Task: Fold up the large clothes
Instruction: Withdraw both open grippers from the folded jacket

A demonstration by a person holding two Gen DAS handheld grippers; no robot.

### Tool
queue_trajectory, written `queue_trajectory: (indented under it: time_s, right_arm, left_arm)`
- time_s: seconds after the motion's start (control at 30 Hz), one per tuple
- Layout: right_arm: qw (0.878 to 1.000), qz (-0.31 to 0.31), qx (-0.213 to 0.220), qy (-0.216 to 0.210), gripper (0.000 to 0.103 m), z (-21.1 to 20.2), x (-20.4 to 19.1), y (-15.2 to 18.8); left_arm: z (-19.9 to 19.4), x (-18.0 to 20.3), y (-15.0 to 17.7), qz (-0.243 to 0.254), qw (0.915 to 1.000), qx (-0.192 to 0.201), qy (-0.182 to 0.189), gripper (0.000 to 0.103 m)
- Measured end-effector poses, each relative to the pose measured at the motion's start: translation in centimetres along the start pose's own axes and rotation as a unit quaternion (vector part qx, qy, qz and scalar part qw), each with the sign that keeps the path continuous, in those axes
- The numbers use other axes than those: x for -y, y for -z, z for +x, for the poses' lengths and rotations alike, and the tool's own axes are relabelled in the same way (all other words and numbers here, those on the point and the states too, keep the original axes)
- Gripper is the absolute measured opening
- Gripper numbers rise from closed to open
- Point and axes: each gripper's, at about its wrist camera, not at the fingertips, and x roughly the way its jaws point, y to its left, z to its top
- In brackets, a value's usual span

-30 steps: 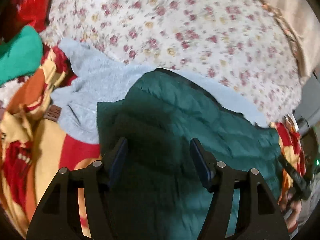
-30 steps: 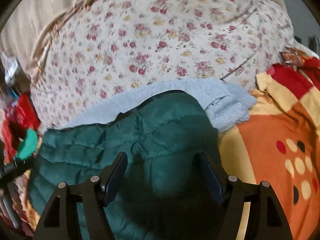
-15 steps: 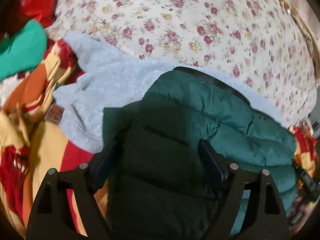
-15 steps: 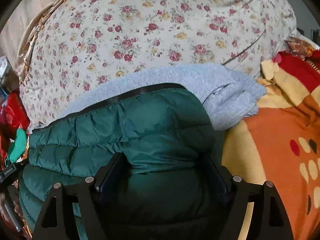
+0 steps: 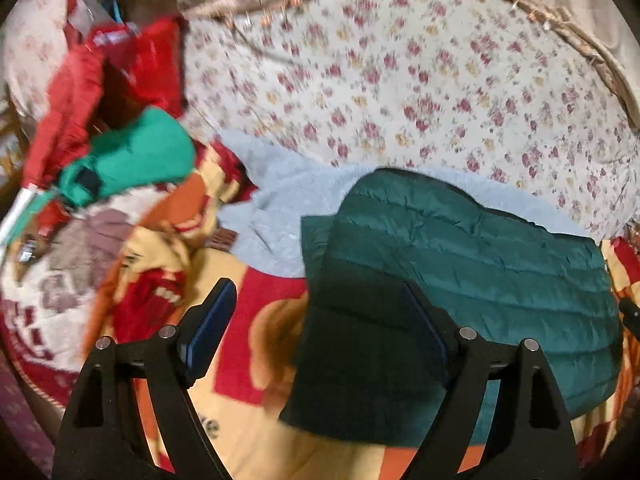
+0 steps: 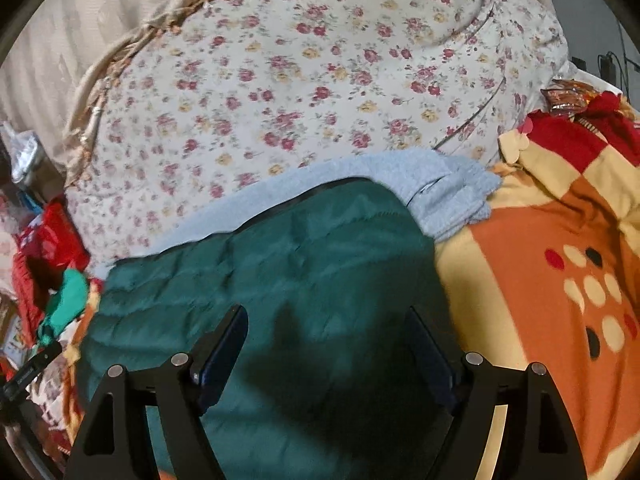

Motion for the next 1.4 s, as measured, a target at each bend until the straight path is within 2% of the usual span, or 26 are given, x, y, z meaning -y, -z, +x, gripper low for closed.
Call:
queue_trajectory:
  time_s: [0.2, 0.43, 0.6, 0.7, 0.87, 1.13, 1.4]
  right_arm:
    - [1.000, 0.003, -0.007, -0.028, 0.078, -3.1, -2.1, 3.6]
    - [0.998, 0.020, -0.020, -0.049, 0.078, -6.0, -3.6, 7.9]
    - [0.997, 0.025, -0.043, -0.055, 0.078, -7.1, -4.6, 10.5]
    - [0.998, 0.013, -0.043, -0.043, 0.078, -7.8, -5.3, 11.2]
    - [0.999, 0.001, -0.028, -0.037, 0.078, -9.3, -6.0, 11.3]
    - [0.999, -0.018, -0.011, -0.023, 0.078, -11.5, -7.2, 11.7]
    - [0.999, -0.037, 0.003, -0.024, 0.078, -12.9, -8.8, 11.8]
  left_arm:
    - [-6.3, 0.5, 2.1, -0.001, 0.9980, 0.061, -0.017, 0.085]
    - [-10.9, 2.1, 4.5, 0.048, 0.9958, 0.078, -0.009, 0.085]
    - [-13.1, 2.9, 6.5, 0.060, 0.9955, 0.074, 0.002, 0.087]
    - [-14.1, 3.8, 8.1, 0.069, 0.9954, 0.066, -0.009, 0.090]
    - [-15.8, 4.1, 9.4, 0.066, 0.9949, 0.075, 0.010, 0.090]
    - [-19.8, 2.8, 9.1, 0.034, 0.9916, 0.121, 0.031, 0.090]
    - [-21.8, 1.7, 9.1, 0.023, 0.9898, 0.136, 0.036, 0.090]
